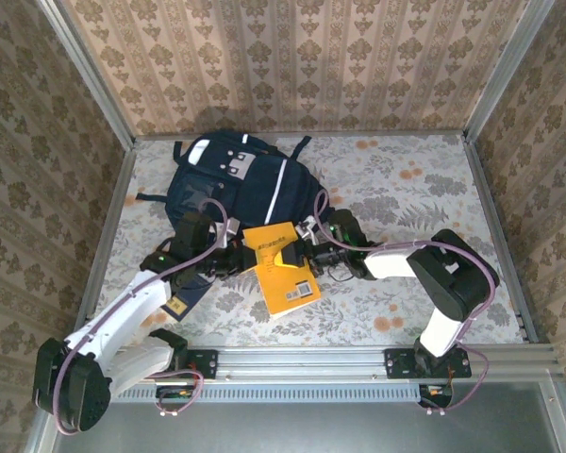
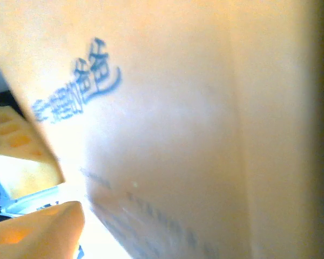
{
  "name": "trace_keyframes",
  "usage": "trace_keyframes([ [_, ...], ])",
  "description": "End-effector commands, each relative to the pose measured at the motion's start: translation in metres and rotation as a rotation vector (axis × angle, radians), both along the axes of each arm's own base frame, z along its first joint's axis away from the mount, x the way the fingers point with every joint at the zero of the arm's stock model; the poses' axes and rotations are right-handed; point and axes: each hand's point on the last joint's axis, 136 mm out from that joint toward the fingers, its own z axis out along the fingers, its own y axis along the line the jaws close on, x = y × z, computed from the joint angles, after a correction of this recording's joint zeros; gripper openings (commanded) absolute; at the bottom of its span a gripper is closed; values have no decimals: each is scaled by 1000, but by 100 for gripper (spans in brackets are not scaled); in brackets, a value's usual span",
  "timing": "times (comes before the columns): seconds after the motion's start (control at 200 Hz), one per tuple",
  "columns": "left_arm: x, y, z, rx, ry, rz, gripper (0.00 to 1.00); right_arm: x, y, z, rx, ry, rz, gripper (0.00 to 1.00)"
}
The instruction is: Pack the student bag
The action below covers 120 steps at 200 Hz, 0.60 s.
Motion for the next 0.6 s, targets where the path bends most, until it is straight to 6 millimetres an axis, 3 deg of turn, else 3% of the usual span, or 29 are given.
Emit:
trace_keyframes([
  [0.0,6,-8,22,-43,-99,-50,0,-1,4,34,71,-85,21,60],
  [0.1,6,-4,24,-12,-109,-49,1,1,-1,35,34,-108,-10,34],
  [0.285,7,8,23,45,-115,-33,42,3,-10,52,6,-179,-47,6],
  [0.39,10,10,26,7,-106,-26,59,0,-14,70,15,-230,-48,0],
  [0.595,10,3,34,-54,-121,-59,67,-10,-11,105,107,-271,-1,0],
])
